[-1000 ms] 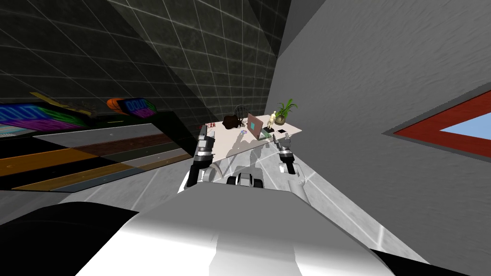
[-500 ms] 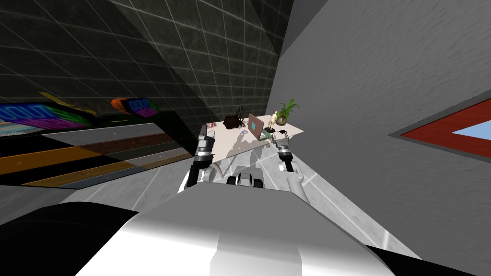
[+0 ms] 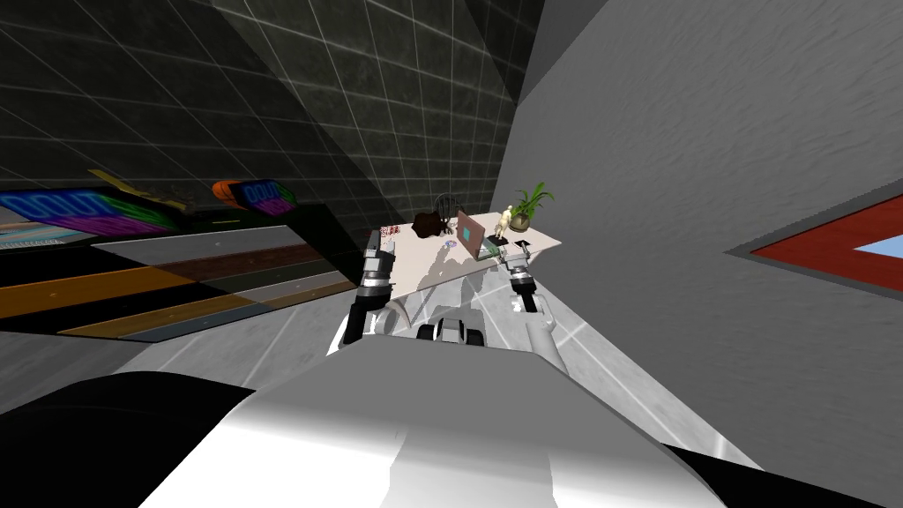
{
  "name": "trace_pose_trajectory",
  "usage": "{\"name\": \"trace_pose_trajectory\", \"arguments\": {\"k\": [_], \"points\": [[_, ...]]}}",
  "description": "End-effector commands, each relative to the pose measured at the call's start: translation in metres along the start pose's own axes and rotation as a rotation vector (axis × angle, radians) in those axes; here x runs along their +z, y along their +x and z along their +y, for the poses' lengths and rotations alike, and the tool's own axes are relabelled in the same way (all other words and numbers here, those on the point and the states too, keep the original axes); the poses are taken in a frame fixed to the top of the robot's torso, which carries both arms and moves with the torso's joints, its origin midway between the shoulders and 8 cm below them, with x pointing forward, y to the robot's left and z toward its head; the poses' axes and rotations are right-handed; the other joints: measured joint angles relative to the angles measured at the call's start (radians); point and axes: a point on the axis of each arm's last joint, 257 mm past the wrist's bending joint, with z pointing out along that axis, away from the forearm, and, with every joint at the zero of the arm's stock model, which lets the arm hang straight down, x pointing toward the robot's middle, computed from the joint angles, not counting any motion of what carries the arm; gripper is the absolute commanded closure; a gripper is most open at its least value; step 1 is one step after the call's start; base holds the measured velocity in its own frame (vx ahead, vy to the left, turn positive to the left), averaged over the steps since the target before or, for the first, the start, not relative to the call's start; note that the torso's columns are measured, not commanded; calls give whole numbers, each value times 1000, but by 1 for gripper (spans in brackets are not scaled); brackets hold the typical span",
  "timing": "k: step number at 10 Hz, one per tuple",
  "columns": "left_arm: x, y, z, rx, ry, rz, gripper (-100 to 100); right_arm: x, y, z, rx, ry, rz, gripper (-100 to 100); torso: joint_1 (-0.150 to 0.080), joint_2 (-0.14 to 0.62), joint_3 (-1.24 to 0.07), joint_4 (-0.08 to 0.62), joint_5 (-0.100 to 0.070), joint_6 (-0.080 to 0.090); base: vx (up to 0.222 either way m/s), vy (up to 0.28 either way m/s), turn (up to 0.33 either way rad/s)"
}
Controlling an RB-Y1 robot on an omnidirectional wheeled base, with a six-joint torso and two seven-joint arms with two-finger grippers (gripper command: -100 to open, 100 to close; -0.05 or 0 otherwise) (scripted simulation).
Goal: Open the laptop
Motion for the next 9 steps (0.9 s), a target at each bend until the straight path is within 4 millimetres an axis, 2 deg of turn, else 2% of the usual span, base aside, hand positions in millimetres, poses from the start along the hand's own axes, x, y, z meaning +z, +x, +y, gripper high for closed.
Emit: {"name": "trace_pose_trajectory", "arguments": {"k": [1,9], "points": [[0,0,0,0,0,0,0,5,7,4,-82,-10,6,-100,0,0,0,0,0,0,13,-5,37],[0,0,0,0,0,0,0,21,29,20,-338,-50,24,-100,0,0,0,0,0,0,13,-5,37]]}}
